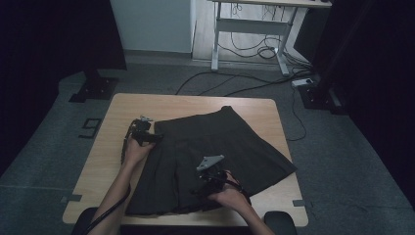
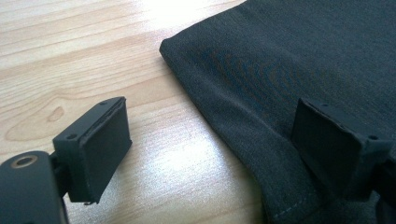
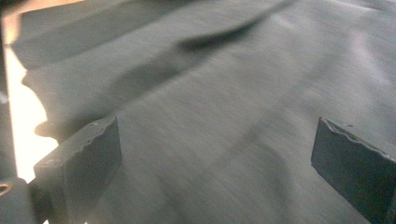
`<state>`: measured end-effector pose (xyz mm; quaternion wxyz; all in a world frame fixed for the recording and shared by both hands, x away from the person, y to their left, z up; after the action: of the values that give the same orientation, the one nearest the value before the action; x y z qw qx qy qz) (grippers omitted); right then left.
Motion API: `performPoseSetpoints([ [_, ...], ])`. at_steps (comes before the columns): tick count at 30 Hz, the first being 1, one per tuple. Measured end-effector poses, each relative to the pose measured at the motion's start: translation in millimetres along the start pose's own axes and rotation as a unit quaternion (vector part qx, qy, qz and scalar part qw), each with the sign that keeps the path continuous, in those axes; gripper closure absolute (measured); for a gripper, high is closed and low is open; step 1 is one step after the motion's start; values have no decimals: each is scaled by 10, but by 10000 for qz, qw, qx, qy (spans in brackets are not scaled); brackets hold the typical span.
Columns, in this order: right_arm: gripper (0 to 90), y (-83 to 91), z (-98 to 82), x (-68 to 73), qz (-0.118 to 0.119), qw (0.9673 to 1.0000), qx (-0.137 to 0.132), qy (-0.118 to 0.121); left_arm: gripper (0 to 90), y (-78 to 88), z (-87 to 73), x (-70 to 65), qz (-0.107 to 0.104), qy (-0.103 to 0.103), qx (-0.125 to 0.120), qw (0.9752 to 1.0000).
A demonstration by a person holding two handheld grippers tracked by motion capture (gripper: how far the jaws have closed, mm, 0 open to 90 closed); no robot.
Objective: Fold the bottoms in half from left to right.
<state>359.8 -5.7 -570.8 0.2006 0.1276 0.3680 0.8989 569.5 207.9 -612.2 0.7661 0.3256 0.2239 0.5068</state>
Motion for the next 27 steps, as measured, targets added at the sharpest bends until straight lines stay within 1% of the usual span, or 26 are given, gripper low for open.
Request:
performPoseSetpoints([
  [2, 16, -72, 60, 108, 121, 9998, 22, 143, 115, 2, -2, 0, 0, 0, 7, 10000],
  [3, 18, -134, 122, 207, 227, 9994, 28, 272, 115, 2, -2, 0, 2, 0, 8, 10000],
  [4, 18, -134, 122, 207, 227, 9994, 28, 272, 115, 2, -2, 0, 2, 0, 8, 10000],
  [5, 22, -189, 183, 313, 355, 9987, 20, 372, 115, 3, -3, 0, 4, 1, 7, 10000],
  [6, 22, -189, 183, 313, 355, 9987, 20, 372, 115, 3, -3, 0, 5, 1, 8, 10000],
  [8, 24, -239, 240, 420, 469, 9978, 23, 478, 115, 4, -3, 0, 6, 2, 7, 10000],
  [9, 27, -292, 288, 516, 564, 9966, 23, 607, 115, 4, -3, 0, 6, 2, 6, 10000],
  [10, 27, -292, 288, 516, 564, 9966, 23, 607, 115, 4, -3, 0, 5, 4, 4, 10000],
  [13, 36, -376, 326, 653, 724, 9945, 74, 751, 115, 7, -6, -2, -3, 13, 3, 10000],
  [14, 41, -444, 322, 732, 803, 9931, 135, 843, 115, 11, -9, -1, -11, 12, 2, 10000],
  [15, 41, -481, 312, 766, 842, 9924, 174, 877, 115, 11, -9, -1, -11, 12, 2, 10000],
  [16, 41, -481, 312, 766, 842, 9924, 174, 877, 115, 12, -11, 0, -18, 9, 2, 10000],
  [18, 41, -554, 286, 826, 881, 9913, 256, 943, 115, 13, -11, -1, -22, 9, 1, 10000],
  [19, 40, -622, 260, 875, 902, 9902, 340, 1009, 115, 14, -11, 0, -23, 9, -1, 10000],
  [20, 40, -622, 260, 875, 902, 9902, 340, 1009, 115, 14, -11, 0, -23, 9, -1, 10000],
  [22, 39, -685, 240, 925, 955, 9890, 397, 1053, 115, 14, -12, -1, -21, 8, 3, 10000],
  [23, 39, -736, 229, 974, 1010, 9876, 443, 1113, 115, 14, -12, -1, -19, 7, 4, 10000],
  [24, 39, -736, 229, 974, 1010, 9876, 443, 1113, 115, 13, -12, -1, -19, 7, 3, 10000],
  [26, 38, -780, 229, 1012, 1001, 9868, 472, 1184, 115, 14, -12, -1, -17, 6, 4, 10000],
  [27, 44, -799, 231, 1037, 1012, 9866, 482, 1183, 115, 13, -12, 0, -16, 3, 5, 10000],
])
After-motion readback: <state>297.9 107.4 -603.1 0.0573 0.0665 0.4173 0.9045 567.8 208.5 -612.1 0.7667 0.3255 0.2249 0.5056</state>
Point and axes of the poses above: each handheld gripper's, and its own axes: y roughly backward along the jaws, z roughly out of its top, x roughly to its left, the point moved 9 cm from there along -y, roughly forward along the jaws, and after that the axes turned 1 degree about z, right-handed, at the moved point
